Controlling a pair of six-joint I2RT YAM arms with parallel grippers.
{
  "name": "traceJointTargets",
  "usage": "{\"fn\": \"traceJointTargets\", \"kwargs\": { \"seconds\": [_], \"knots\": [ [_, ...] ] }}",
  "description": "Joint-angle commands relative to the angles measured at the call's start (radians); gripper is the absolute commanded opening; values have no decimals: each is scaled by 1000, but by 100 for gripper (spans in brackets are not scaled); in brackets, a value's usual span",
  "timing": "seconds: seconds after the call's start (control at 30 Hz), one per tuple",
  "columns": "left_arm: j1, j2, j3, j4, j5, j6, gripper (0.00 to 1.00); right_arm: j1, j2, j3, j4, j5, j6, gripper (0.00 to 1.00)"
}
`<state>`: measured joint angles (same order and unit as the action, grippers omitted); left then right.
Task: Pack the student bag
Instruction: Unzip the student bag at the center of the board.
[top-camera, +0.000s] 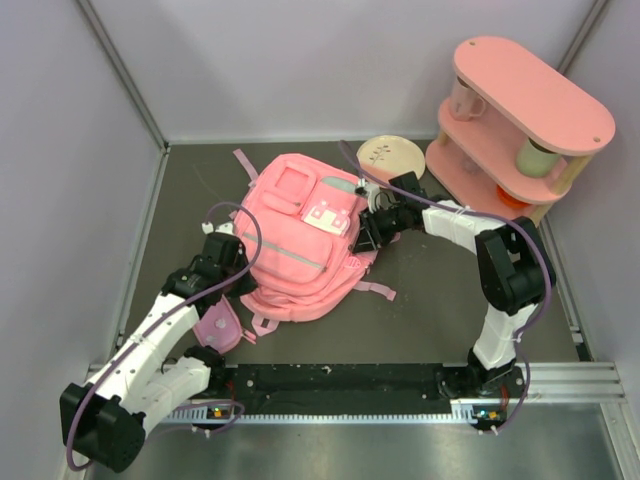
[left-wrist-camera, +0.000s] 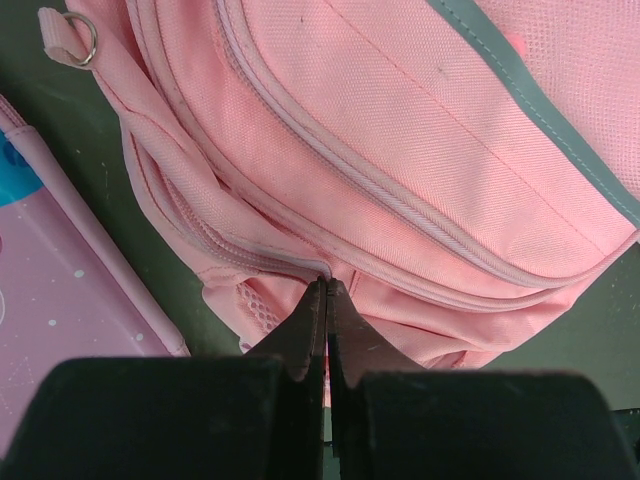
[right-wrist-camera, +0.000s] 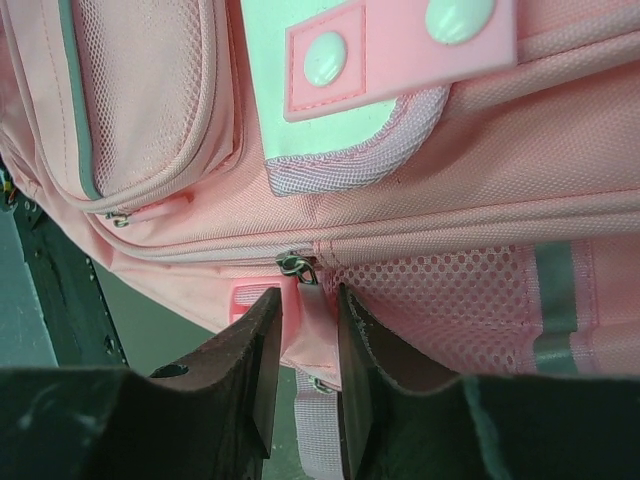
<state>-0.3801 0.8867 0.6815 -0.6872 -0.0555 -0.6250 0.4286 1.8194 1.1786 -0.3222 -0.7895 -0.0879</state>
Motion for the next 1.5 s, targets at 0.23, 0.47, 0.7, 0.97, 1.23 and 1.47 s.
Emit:
{"fn": "traceJointTargets", "kwargs": {
  "seconds": [0.23,0.47,0.7,0.97,1.23,1.47],
  "knots": [
    [0,3,-3,113,49,-4,0,18,-32,-5,22,-16,-12,20],
    [1,-2,-8,112,51,-2,0,29,-28,-20,23,18,-6,28],
    [1,-5,-10,110,51,-2,0,33,3,-11,35,46,2,28],
    [1,-6,-14,110,49,-4,0,35,-28,-34,60,62,19,4],
    [3,-3,-19,144,51,-7,0,114,-155,-16,-46,272,19,0],
    [1,1,-22,173,94,-8,0,237,-187,55,-230,499,-22,0]
  ]
}}
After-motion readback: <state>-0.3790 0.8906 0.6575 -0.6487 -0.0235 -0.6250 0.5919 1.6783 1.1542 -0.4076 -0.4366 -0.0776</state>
